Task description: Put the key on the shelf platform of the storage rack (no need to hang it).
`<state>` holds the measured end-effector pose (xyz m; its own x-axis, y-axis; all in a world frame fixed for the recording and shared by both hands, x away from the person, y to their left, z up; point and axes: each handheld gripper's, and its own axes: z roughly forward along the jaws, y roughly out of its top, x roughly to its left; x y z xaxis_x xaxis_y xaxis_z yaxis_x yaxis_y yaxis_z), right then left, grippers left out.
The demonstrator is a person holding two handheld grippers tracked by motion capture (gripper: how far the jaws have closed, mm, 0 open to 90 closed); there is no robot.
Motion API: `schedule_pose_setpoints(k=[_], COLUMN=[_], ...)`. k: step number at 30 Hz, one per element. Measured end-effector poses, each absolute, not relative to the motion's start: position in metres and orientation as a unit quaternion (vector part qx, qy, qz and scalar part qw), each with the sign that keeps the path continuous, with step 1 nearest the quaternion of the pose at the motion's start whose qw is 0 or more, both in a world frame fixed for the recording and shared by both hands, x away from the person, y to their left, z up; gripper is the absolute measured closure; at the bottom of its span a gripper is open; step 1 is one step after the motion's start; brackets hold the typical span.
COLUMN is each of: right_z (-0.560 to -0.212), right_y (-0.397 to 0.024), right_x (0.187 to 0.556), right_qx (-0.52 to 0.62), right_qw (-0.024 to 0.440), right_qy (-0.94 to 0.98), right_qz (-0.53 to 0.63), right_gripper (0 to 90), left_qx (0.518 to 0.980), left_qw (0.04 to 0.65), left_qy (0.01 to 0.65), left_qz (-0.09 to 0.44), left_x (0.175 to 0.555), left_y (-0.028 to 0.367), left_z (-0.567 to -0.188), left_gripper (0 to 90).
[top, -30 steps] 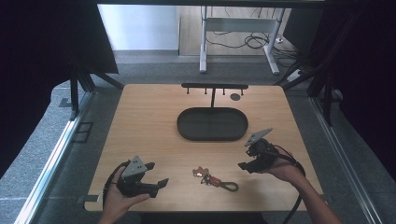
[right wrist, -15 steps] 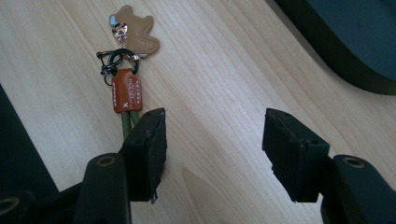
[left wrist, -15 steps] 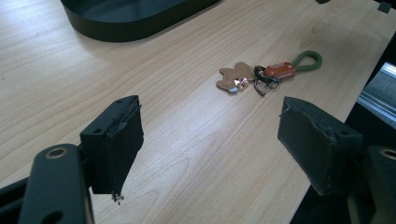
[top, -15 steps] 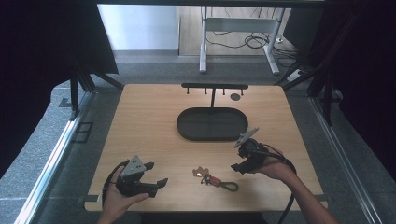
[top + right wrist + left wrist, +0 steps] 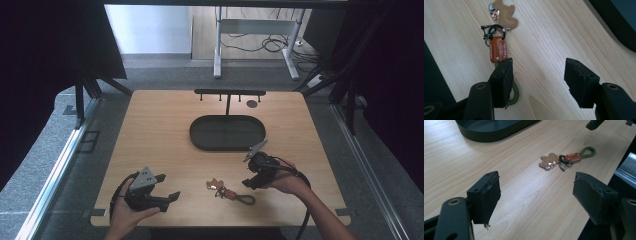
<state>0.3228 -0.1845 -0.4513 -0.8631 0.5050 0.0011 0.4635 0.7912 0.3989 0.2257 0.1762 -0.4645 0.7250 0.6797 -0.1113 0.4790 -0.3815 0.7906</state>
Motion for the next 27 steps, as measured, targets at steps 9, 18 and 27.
schedule_pose_setpoints(k=[9, 18, 27], right_z=[-0.455, -0.466, -0.473], right_y=[-0.176, -0.153, -0.140], right_x=[0.323, 0.319, 0.317], right_qx=[0.248, 0.222, 0.208], right_qw=[0.047, 0.039, 0.032], right_qy=[0.948, 0.959, 0.965], right_qz=[0.192, 0.171, 0.154], right_gripper=[40.7, 40.9, 41.7], left_qx=[0.822, 0.822, 0.822], left_qw=[0.431, 0.431, 0.433], left_qy=[0.354, 0.352, 0.350], left_qz=[0.117, 0.116, 0.115], left_x=[0.226, 0.224, 0.224], left_y=[0.178, 0.177, 0.178], left_z=[-0.464, -0.463, -0.463], left_gripper=[22.4, 22.4, 22.4])
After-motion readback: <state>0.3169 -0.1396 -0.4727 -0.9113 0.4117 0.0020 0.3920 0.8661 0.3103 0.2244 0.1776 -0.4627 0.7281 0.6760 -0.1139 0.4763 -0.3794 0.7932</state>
